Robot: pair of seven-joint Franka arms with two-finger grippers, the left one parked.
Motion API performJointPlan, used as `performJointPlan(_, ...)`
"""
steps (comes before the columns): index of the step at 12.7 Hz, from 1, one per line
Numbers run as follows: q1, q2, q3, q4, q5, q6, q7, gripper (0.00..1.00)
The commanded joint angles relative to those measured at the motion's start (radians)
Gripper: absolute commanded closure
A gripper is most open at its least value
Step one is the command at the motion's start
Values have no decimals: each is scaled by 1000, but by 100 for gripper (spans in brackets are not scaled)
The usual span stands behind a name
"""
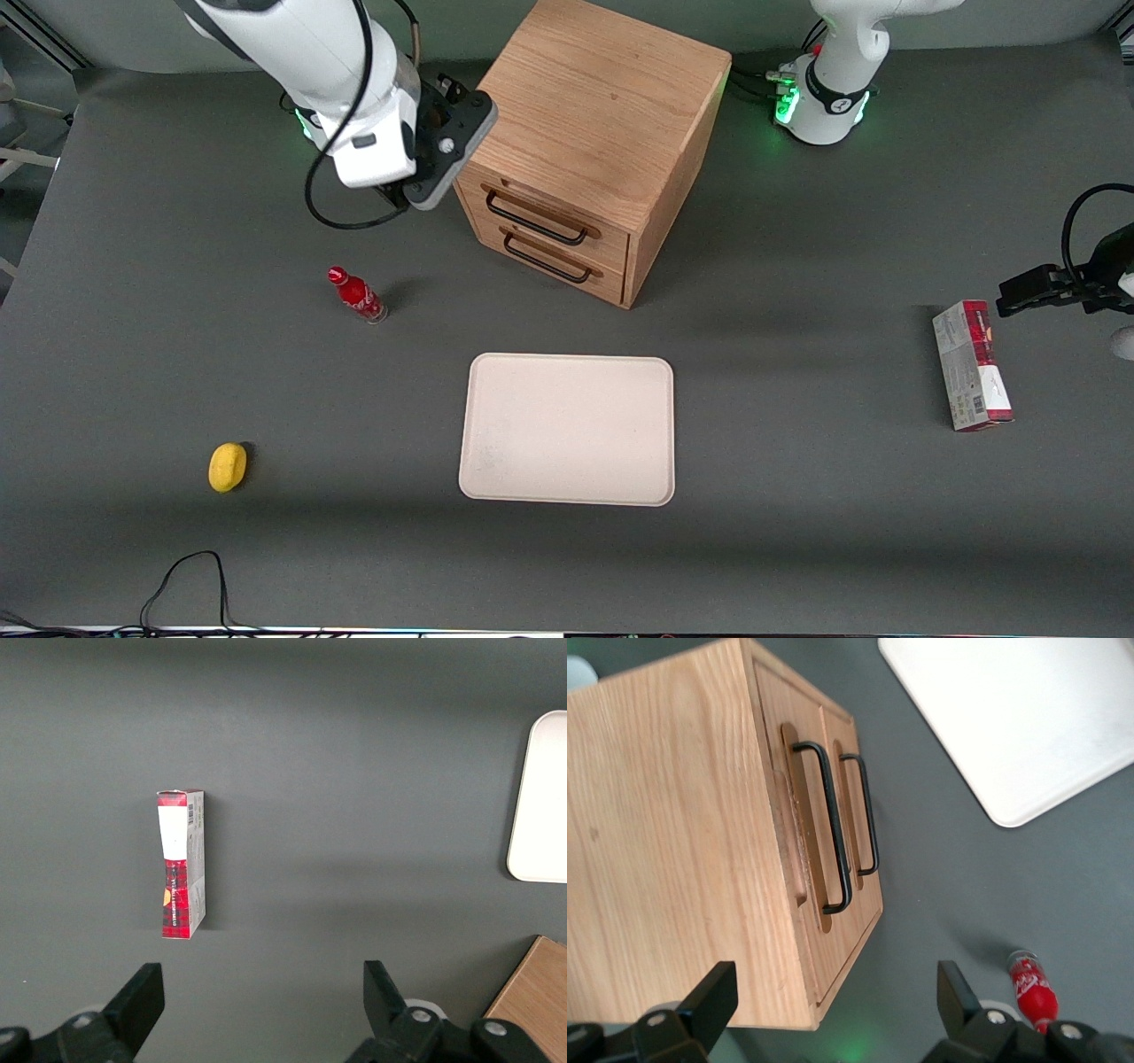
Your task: Open upper drawer
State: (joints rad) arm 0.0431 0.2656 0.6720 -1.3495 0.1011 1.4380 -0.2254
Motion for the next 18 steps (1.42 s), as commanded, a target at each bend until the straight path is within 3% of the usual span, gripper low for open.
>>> performJointPlan(1,12,110,26,-28,14,77,-80,0)
performJointPlan(4,15,119,43,-170,17,255,-109,0)
performJointPlan(9,17,132,41,-255,5,320,-158,0)
performJointPlan(12,15,133,43,-298,-55,363,-163,0)
performJointPlan(16,17,145,43,-330,-60,421,-172,0)
performJointPlan(18,17,162,43,-342,-93,455,-172,0)
